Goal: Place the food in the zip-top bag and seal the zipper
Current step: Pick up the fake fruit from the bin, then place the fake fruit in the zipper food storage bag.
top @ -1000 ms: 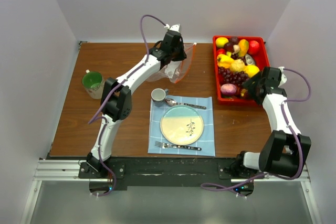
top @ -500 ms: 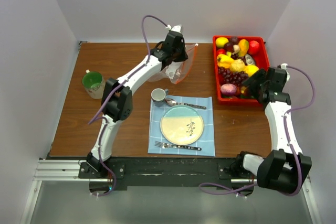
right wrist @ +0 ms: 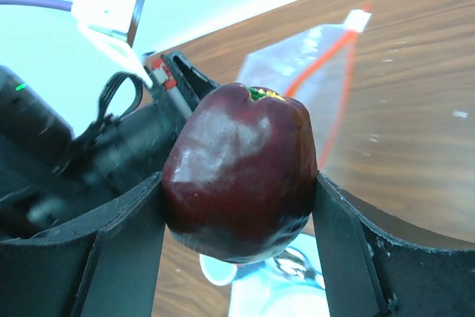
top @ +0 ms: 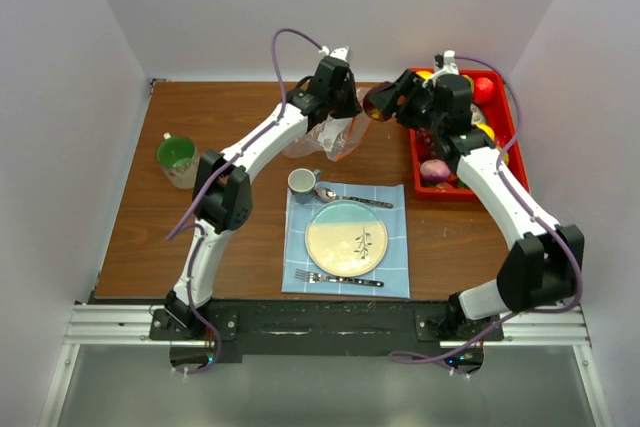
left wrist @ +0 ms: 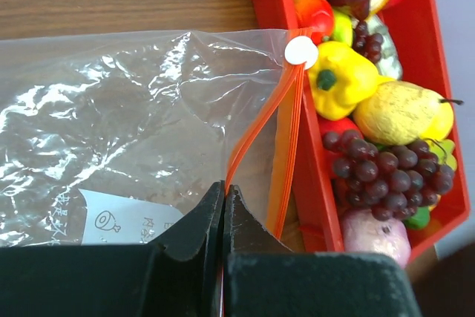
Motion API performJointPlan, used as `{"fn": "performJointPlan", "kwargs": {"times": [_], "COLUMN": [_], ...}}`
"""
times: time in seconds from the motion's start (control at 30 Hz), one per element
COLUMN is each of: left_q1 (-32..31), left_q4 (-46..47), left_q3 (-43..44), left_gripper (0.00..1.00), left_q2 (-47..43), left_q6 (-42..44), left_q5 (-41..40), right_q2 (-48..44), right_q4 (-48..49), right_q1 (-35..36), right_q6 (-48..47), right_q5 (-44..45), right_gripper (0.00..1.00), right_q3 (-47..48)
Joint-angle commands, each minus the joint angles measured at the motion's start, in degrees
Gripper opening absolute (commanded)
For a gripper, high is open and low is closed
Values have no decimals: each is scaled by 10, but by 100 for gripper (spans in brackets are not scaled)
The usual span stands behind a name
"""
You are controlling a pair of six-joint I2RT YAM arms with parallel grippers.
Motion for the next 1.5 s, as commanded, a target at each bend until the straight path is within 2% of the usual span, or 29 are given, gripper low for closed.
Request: {"fn": "performJointPlan", "kwargs": {"times": [0.0, 0.27, 0.57, 0.73, 0.97, 1.1, 1.13, 1.23, 1.33, 1.43, 1.47], "left_q1": [3, 19, 37, 40, 42, 42, 43, 43, 42, 42, 42], "left_q4": [2, 9, 56, 71, 100, 111, 112, 118, 122, 122, 122], "left_q3": [30, 27, -15, -28, -37, -39, -39, -41, -42, -45, -46], "left_gripper": [0, 0, 0, 0, 0, 0, 0, 0, 0, 0, 0], "left_q2": [-62, -75, -96, -103, -108, -106, -105, -104, -102, -100, -101], "left_q6": [-17, -41, -85, -92, -106, -114, -116, -119, -120, -121, -121], "left_q5": [50, 109, 159, 174, 183, 191, 191, 193, 192, 191, 188], "right_q2": [43, 62, 54, 56, 60, 77, 82, 99, 97, 100, 100], "right_q4": [148, 267, 332, 260, 88, 43, -4, -45, -48, -75, -80], "right_q1": [6, 5, 4, 4, 5, 10, 13, 23, 27, 30, 30], "right_q6": [54, 104, 147, 114, 30, 9, 1, -20, -21, -34, -38], "right_q5": [-63, -68, -47, -30, 14, 32, 53, 63, 66, 75, 79], "right_gripper": [22, 21, 17, 16, 16, 20, 21, 38, 67, 82, 84], "right_q3": [4, -47, -109, -81, -33, 0, 13, 51, 57, 76, 80]}}
